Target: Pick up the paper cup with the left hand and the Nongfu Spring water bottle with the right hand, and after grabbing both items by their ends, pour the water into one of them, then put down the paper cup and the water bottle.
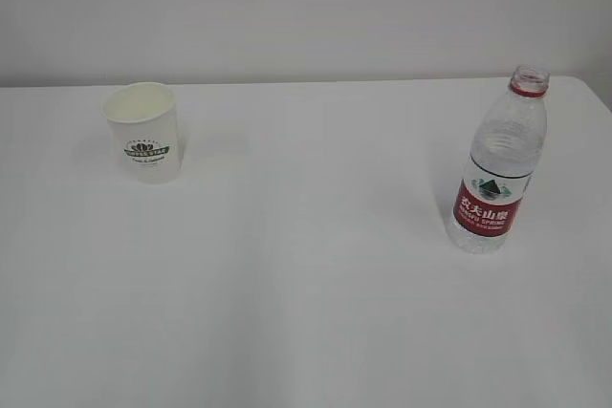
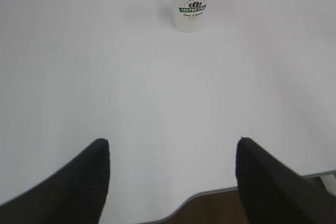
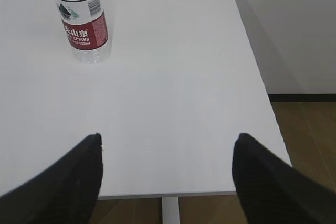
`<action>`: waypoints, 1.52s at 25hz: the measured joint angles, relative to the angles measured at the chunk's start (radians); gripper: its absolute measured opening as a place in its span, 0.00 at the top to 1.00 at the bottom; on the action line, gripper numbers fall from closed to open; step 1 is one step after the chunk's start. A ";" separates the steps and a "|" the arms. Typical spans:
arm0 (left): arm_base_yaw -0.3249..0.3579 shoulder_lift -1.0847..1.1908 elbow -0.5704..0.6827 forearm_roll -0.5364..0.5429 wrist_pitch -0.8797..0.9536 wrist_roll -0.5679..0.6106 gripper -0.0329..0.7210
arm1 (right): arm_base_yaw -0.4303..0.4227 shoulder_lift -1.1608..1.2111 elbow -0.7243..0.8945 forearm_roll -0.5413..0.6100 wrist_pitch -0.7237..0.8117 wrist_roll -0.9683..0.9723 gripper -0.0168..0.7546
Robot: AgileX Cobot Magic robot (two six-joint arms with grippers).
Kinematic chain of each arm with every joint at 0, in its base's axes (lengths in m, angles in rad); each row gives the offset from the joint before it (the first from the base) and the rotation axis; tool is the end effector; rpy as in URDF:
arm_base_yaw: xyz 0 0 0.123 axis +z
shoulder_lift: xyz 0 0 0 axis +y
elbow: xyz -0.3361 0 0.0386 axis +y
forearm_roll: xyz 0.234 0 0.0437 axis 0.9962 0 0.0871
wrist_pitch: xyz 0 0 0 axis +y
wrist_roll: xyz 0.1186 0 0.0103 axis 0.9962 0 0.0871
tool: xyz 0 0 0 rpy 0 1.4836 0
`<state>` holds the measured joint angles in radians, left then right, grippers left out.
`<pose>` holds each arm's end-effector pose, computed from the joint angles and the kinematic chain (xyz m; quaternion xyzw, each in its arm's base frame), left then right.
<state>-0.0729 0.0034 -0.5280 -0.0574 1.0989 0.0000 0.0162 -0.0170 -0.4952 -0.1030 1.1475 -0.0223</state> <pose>-0.0506 -0.0024 0.2621 0.0332 0.8558 -0.0474 0.5141 -0.0527 -0.0120 0.2470 -0.0122 0.8709 -0.0528 0.4885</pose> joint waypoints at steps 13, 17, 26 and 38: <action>0.000 0.000 0.000 0.000 0.000 0.000 0.25 | 0.000 0.000 0.000 0.000 0.000 0.000 0.22; 0.000 0.000 0.000 0.000 0.000 0.000 0.25 | 0.000 0.000 0.000 0.000 0.000 0.000 0.22; 0.000 0.000 0.000 0.000 0.000 0.000 0.25 | 0.000 0.000 0.000 0.000 0.000 0.000 0.22; 0.000 0.000 0.000 0.000 0.000 0.000 0.25 | 0.000 0.000 0.000 0.000 0.000 0.000 0.22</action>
<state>-0.0729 0.0034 -0.5280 -0.0574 1.0989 0.0000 0.0162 -0.0170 -0.4952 -0.1030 1.1475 -0.0223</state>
